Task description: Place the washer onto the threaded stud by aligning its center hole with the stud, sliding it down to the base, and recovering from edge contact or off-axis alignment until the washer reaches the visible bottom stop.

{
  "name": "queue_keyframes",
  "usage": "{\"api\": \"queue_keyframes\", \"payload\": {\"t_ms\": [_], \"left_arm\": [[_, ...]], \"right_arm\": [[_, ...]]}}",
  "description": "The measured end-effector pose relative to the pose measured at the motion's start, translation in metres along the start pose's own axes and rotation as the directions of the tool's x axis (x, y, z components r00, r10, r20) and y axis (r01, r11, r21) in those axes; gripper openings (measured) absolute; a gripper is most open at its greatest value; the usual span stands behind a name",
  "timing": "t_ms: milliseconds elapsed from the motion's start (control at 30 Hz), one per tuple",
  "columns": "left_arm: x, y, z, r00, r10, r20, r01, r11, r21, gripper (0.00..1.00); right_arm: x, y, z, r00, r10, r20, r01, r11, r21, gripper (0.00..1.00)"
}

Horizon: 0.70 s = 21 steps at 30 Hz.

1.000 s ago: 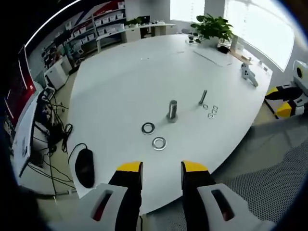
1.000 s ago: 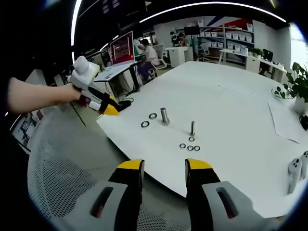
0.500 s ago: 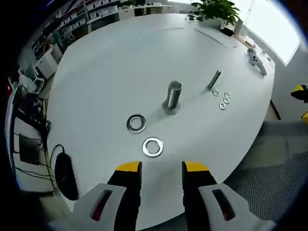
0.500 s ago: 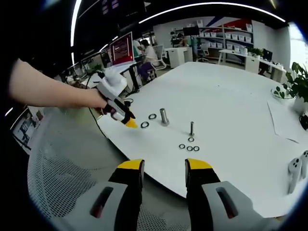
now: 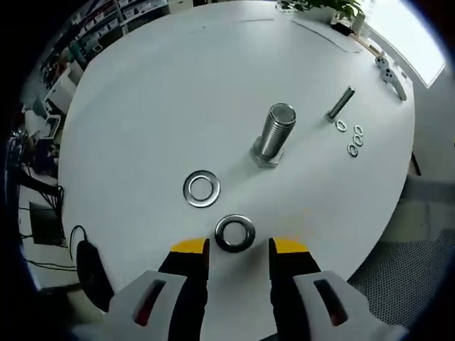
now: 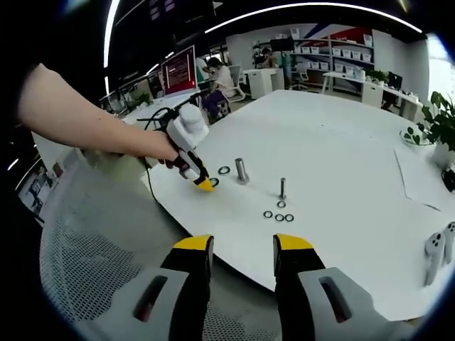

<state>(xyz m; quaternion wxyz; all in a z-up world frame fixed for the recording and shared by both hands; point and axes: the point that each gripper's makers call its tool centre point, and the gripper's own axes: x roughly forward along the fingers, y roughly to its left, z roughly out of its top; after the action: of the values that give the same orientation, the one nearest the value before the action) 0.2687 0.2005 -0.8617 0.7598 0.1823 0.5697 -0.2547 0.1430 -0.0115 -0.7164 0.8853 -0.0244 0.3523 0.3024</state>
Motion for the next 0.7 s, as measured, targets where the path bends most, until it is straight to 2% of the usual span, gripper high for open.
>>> {"api": "queue_keyframes", "payload": {"t_ms": [167,500,700], "left_arm": [[0.0034,0.0012,-0.0028,1.000,0.004,-0.026,-0.003,1.000,0.014,0.30],[0.0036,0.0028,-0.0010,0.999,0.018,-0.045,-0.019,1.000,-0.023,0.29],[0.0061,0.0053,0.0006,0.996,0.022,-0.081,-0.025,0.999,-0.045,0.29]], "right_arm": [[0.0001,-0.0006,0.0001,1.000,-0.002,-0.001,0.002,1.000,0.002,0.36],[-0.0003,-0.0017,0.0004,1.000,-0.006,0.003,0.006,1.000,0.007,0.36],[-0.0005,-0.0027,0.0005,1.000,-0.010,0.005,0.010,1.000,0.009,0.36]]}}
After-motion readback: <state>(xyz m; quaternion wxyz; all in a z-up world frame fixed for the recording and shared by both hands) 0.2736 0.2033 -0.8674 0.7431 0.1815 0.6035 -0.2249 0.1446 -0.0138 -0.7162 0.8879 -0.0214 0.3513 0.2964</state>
